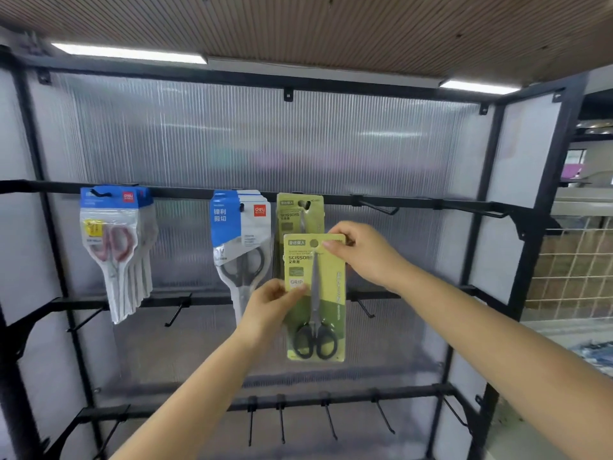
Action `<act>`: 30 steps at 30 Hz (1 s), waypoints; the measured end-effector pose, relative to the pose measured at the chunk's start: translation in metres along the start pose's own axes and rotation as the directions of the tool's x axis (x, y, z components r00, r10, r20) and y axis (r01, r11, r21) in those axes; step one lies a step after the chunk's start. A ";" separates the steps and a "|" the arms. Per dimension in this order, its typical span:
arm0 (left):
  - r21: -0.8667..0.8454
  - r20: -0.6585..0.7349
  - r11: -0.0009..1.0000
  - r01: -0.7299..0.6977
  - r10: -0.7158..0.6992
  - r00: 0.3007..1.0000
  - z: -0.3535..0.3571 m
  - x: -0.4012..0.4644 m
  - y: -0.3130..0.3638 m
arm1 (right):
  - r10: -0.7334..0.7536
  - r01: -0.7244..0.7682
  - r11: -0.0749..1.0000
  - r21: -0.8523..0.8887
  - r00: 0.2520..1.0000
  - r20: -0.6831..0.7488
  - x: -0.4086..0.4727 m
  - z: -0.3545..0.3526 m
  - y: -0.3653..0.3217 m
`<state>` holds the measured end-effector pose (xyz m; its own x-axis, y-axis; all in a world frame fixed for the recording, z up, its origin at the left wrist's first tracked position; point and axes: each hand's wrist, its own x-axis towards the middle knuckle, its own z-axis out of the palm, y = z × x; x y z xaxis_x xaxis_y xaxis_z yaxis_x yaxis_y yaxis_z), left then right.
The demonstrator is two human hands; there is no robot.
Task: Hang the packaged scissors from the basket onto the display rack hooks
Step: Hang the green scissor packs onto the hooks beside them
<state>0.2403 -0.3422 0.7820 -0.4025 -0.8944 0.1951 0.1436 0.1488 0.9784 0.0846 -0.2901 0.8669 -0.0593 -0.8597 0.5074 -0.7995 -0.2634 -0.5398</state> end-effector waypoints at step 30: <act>0.100 -0.424 0.995 0.002 0.041 0.905 0.015 0.043 -0.011 | -0.167 0.076 0.931 -0.356 0.959 -0.230 0.057 0.002 -0.007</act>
<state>0.2072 -0.3762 0.7803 0.0255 -0.9820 0.1873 0.0519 0.1885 0.9807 0.0883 -0.3378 0.8981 -0.0610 -0.6800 0.7307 -0.9620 -0.1551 -0.2246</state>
